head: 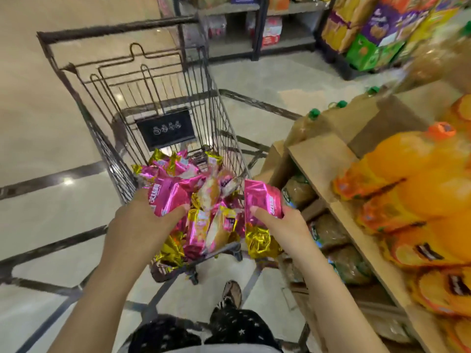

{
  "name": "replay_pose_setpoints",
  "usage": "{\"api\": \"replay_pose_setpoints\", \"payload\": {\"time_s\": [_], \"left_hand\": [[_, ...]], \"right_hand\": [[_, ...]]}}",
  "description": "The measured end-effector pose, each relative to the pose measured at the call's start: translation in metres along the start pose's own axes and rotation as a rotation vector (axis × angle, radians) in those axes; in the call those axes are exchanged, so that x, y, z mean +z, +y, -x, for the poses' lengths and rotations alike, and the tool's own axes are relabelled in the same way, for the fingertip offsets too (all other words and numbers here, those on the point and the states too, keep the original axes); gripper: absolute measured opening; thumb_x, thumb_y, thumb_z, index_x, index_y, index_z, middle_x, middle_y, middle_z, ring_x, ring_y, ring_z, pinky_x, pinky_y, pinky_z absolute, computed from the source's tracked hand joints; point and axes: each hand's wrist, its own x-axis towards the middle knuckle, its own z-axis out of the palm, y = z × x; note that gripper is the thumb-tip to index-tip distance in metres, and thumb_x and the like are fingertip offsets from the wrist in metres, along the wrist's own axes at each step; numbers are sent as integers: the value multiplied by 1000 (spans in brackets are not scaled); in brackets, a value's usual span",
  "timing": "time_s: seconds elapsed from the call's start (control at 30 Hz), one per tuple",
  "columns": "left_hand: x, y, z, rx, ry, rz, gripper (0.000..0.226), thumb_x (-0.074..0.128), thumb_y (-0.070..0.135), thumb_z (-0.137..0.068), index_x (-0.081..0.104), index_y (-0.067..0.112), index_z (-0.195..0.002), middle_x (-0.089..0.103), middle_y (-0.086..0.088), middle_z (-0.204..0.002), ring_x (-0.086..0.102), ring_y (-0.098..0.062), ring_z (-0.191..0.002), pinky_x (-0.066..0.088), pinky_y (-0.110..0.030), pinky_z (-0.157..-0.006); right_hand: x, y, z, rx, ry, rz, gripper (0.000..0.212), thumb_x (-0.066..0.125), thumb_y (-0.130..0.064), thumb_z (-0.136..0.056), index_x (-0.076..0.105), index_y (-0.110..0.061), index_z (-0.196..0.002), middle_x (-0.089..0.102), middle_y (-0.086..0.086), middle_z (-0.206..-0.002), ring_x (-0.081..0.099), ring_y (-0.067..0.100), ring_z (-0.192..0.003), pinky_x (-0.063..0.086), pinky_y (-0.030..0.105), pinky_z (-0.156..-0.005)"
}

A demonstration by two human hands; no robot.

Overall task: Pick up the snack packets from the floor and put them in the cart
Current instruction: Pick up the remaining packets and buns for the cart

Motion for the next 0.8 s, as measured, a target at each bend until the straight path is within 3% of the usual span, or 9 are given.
{"api": "replay_pose_setpoints", "payload": {"time_s": [0.1, 0.2, 0.3, 0.47, 0.6, 0.7, 0.8], "left_hand": [[-1, -5, -19, -58, 0, -1, 44, 73, 53, -77, 57, 22, -103, 61, 4, -81, 60, -28, -82, 49, -36, -70], [-2, -9, -38, -90, -5, 17, 44, 74, 53, -77, 56, 22, -102, 58, 10, -76, 58, -22, -75, 49, -34, -68], [-5, -16, -66, -76, -41, 1, 46, 74, 53, -76, 56, 22, -104, 57, 12, -75, 54, -13, -68, 45, -29, -62], [-23, -25, -117, -18, -83, -50, 70, 71, 62, -74, 54, 17, -125, 65, -1, -82, 63, -24, -76, 56, -42, -70], [-39, -32, -152, 90, -170, -79, 59, 72, 57, -77, 53, 20, -118, 65, 1, -82, 62, -21, -74, 55, -41, -71], [-44, -43, -179, 178, -340, -144, 76, 67, 59, -80, 43, 18, -139, 69, -7, -102, 64, -25, -91, 53, -41, -81], [-45, -52, -204, 235, -446, -194, 87, 62, 63, -81, 34, 15, -148, 63, -14, -127, 59, -32, -115, 49, -43, -93]], "right_hand": [[12, -20, -28, 10, -86, -91, 22, 74, -39, -82, 73, -23, -96, 74, 0, -91, 68, 16, -85, 54, 30, -77], [30, -30, -45, 52, -161, -87, 16, 75, -38, -82, 72, -24, -91, 75, 3, -94, 71, 22, -90, 56, 43, -89], [49, -37, -59, 72, -125, -66, 13, 77, -36, -80, 69, -26, -80, 75, 6, -90, 71, 24, -87, 56, 46, -89], [83, -54, -64, 125, -17, -101, 15, 78, -35, -80, 69, -23, -78, 74, 12, -90, 70, 31, -87, 55, 47, -86], [116, -61, -67, 162, 21, -52, 17, 76, -41, -80, 68, -26, -83, 74, 3, -85, 69, 20, -80, 56, 43, -84], [142, -58, -68, 245, 47, -37, 51, 72, -52, -81, 62, -11, -110, 69, 7, -96, 62, 16, -78, 48, 31, -69], [160, -52, -59, 357, 79, -43, 78, 70, -61, -77, 48, -8, -130, 67, 9, -110, 61, 19, -95, 47, 34, -80]]}}
